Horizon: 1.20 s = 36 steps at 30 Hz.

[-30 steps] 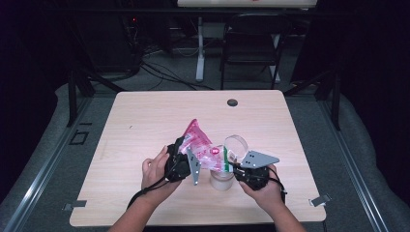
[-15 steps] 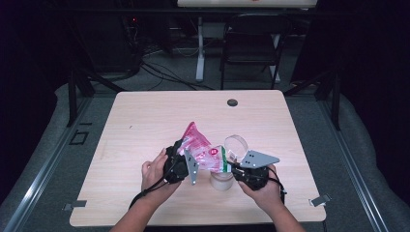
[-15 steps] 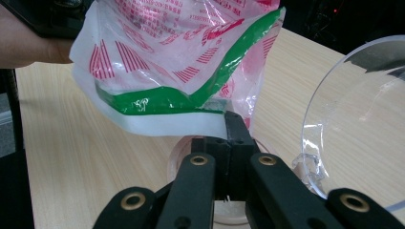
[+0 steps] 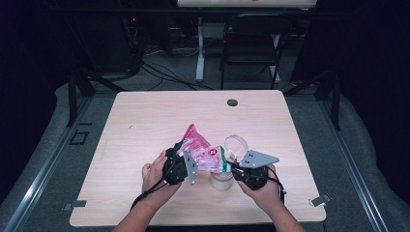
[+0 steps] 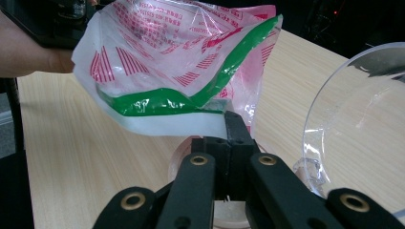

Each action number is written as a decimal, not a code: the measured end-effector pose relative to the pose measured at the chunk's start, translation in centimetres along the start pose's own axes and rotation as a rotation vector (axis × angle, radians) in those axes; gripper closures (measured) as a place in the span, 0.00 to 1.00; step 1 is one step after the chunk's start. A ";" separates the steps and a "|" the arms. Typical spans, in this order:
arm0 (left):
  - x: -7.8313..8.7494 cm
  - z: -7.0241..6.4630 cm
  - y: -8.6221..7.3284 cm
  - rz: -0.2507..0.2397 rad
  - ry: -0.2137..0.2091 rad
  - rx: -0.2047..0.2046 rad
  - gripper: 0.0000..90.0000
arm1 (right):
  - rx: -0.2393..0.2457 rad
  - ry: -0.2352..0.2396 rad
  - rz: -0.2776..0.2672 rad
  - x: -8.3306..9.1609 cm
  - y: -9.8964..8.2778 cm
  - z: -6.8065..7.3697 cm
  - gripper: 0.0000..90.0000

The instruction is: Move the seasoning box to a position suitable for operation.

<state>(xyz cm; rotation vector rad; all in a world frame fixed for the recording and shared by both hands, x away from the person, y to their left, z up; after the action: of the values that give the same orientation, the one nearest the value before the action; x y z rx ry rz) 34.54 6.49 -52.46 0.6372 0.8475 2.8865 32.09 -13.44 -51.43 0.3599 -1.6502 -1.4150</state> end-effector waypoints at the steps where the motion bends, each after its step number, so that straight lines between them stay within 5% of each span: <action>1: 0.0 -0.1 -0.1 0.001 -0.004 0.006 0.68 | 0.000 0.001 -0.001 0.0 0.0 0.0 1.00; 36: -0.9 -2.5 -1.9 0.060 -0.094 0.093 0.69 | 0.031 0.000 0.037 -0.7 -0.5 0.3 1.00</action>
<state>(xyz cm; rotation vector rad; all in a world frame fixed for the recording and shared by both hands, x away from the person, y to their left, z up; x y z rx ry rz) 34.28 6.68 -55.68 0.8131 0.9698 2.8566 32.07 -12.92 -52.14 0.3448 -1.6724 -1.3634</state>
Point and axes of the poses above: each handheld gripper's, and its own axes: x roughly backward along the jaws, y roughly out of its top, z roughly to its left, the point moved 5 cm from there along -x, roughly forward along the jaws, and after that the axes turned 7 degrees about -x, right-handed, at the moved point
